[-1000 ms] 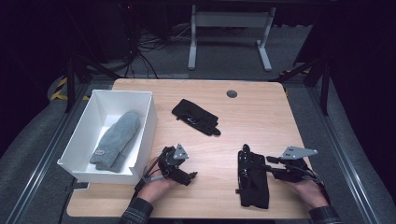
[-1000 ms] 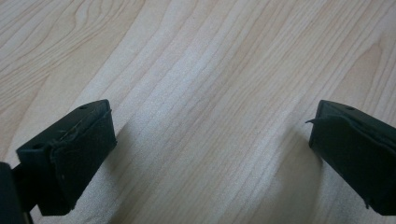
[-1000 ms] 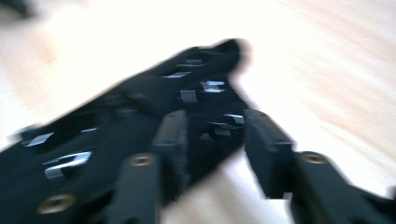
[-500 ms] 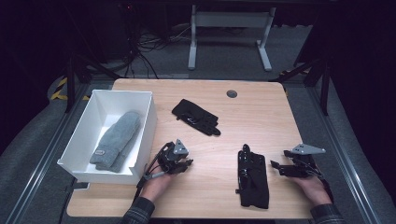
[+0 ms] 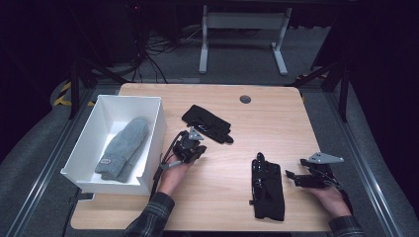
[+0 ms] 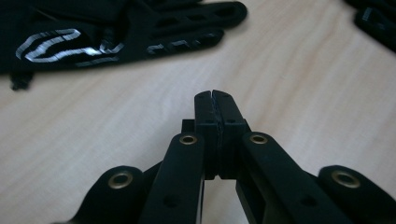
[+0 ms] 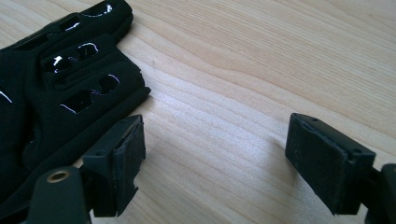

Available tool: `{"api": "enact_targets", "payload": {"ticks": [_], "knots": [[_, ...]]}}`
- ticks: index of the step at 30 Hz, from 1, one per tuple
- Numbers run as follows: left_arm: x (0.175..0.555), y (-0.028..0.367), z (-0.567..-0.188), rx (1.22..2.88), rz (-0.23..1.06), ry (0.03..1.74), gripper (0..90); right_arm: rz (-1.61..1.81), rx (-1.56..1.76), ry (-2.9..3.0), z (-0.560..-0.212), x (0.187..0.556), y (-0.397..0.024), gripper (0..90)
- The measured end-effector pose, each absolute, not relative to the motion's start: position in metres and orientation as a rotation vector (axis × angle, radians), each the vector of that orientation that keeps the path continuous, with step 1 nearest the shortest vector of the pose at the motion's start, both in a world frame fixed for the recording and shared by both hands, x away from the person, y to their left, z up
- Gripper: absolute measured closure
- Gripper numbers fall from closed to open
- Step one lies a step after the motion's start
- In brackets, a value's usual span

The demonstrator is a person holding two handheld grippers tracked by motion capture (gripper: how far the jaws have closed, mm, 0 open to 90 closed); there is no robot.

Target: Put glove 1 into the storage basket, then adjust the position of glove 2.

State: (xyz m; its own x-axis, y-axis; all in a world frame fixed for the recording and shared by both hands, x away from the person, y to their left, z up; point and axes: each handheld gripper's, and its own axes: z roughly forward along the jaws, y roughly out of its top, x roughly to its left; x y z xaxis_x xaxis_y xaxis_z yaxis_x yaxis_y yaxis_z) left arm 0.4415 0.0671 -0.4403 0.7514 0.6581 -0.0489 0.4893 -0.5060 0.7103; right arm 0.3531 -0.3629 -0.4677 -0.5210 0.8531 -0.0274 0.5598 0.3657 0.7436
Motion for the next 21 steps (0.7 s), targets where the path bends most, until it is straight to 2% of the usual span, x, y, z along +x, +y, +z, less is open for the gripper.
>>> {"api": "enact_targets", "payload": {"ticks": [7,17,21], "knots": [[0.478,0.061,-0.445,2.188,0.293,0.882,89.9,0.971,1.228,2.223,-0.468,0.353,-0.363,20.3],[0.515,0.052,-0.444,2.181,0.394,0.925,89.8,0.970,1.228,2.223,-0.468,0.354,-0.362,19.9],[0.525,0.050,-0.454,2.204,0.365,0.966,89.9,0.970,1.227,2.224,-0.468,0.354,-0.362,19.8]]}}
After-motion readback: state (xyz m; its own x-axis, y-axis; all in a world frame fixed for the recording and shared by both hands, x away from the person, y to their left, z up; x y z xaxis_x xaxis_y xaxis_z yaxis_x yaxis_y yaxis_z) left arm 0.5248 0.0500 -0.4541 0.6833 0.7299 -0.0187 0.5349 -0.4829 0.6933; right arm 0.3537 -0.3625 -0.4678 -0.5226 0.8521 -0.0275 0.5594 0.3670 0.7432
